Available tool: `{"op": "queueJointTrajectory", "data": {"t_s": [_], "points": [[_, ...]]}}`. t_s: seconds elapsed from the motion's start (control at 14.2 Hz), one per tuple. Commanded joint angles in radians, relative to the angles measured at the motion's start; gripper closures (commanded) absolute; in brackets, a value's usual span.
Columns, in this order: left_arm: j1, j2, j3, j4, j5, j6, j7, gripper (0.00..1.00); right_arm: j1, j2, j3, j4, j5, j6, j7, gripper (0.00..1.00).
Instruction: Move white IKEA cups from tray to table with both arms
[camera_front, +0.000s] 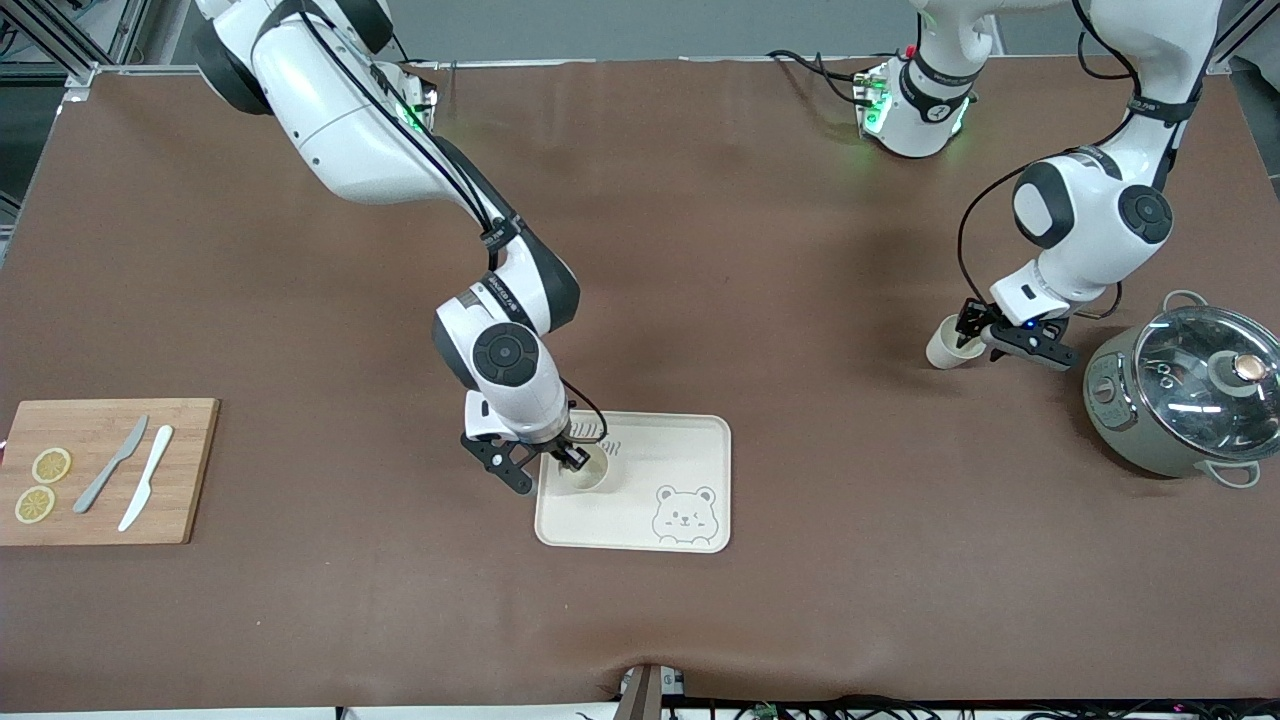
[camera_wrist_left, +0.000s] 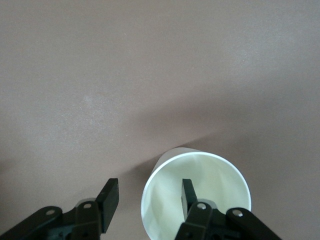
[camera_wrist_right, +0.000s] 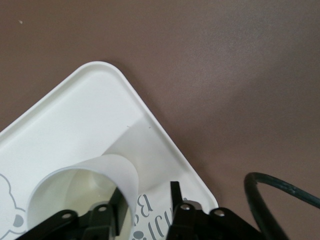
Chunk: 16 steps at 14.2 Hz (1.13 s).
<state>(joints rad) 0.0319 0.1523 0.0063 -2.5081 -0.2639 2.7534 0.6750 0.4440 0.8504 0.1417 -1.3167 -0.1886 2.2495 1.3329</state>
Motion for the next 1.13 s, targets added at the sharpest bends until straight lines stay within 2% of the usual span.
{"op": "queueJointTrajectory", "data": {"t_s": [0.0,0.14,0.42,0.49,0.78,0.92,1.06], "points": [[0.005,-0.035,-0.005,0.005,-0.025,0.005,0.021,0.35,0.015,0.021,-0.007,0.036,-0.028,-0.002,0.032,0.71],[0.005,-0.081,-0.005,0.005,-0.025,-0.038,0.011,0.35,0.015,0.021,-0.007,0.036,-0.028,-0.002,0.032,0.75],[0.005,-0.177,-0.005,0.037,-0.023,-0.225,-0.032,0.35,0.021,0.021,-0.007,0.037,-0.028,-0.002,0.045,0.97],[0.005,-0.201,-0.003,0.044,-0.020,-0.266,-0.044,0.35,0.021,0.021,-0.007,0.037,-0.028,-0.002,0.045,1.00],[0.008,-0.278,-0.002,0.100,-0.011,-0.423,-0.098,0.33,0.022,0.021,-0.007,0.036,-0.032,-0.002,0.045,1.00],[0.008,-0.281,-0.002,0.124,-0.011,-0.445,-0.124,0.23,0.022,0.019,-0.007,0.036,-0.032,-0.004,0.045,1.00],[0.013,-0.280,-0.003,0.141,-0.011,-0.445,-0.158,0.22,0.019,0.009,-0.007,0.036,-0.034,-0.014,0.037,1.00]]}}
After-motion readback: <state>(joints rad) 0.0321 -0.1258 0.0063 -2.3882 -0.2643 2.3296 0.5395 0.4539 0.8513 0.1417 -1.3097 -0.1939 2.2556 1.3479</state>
